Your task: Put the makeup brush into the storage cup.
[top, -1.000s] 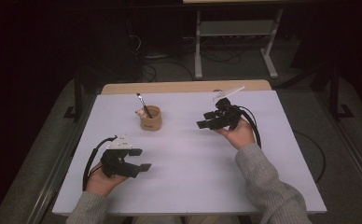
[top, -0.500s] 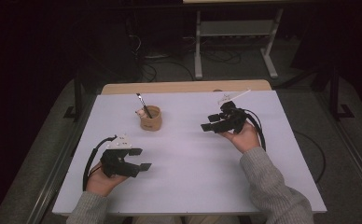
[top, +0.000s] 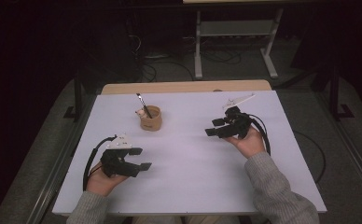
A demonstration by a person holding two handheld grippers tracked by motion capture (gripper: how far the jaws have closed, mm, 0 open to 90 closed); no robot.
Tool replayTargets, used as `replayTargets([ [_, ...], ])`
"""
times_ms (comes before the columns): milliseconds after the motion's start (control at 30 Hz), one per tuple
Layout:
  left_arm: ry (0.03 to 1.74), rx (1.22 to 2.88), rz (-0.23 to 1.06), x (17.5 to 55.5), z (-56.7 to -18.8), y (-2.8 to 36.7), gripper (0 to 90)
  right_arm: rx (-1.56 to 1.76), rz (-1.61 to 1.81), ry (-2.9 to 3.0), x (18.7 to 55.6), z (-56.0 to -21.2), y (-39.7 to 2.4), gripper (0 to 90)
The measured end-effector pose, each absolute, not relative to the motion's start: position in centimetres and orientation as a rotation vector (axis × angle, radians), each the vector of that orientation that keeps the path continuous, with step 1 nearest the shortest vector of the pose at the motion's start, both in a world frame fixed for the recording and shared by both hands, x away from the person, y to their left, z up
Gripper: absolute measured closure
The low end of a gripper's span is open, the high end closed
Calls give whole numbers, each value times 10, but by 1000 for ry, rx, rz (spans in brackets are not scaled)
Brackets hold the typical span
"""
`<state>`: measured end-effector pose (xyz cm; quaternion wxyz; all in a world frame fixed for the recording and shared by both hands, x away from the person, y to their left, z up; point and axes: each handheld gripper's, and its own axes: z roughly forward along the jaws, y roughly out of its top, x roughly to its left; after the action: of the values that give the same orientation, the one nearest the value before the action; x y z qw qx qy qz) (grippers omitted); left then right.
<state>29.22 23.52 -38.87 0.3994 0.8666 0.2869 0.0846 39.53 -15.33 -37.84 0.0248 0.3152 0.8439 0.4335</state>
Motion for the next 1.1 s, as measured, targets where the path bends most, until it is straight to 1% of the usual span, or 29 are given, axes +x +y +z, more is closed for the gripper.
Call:
replayTargets([
  [267, 734, 2181, 213, 292, -389, 235, 310, 975, 1350, 2599, 388, -378, -159, 392],
  [667, 731, 2184, 213, 293, -389, 235, 308, 993, 1365, 2593, 376, -389, -172, 386],
  [1100, 725, 2190, 212, 294, -390, 235, 308, 990, 1384, 2579, 361, -392, -181, 386],
])
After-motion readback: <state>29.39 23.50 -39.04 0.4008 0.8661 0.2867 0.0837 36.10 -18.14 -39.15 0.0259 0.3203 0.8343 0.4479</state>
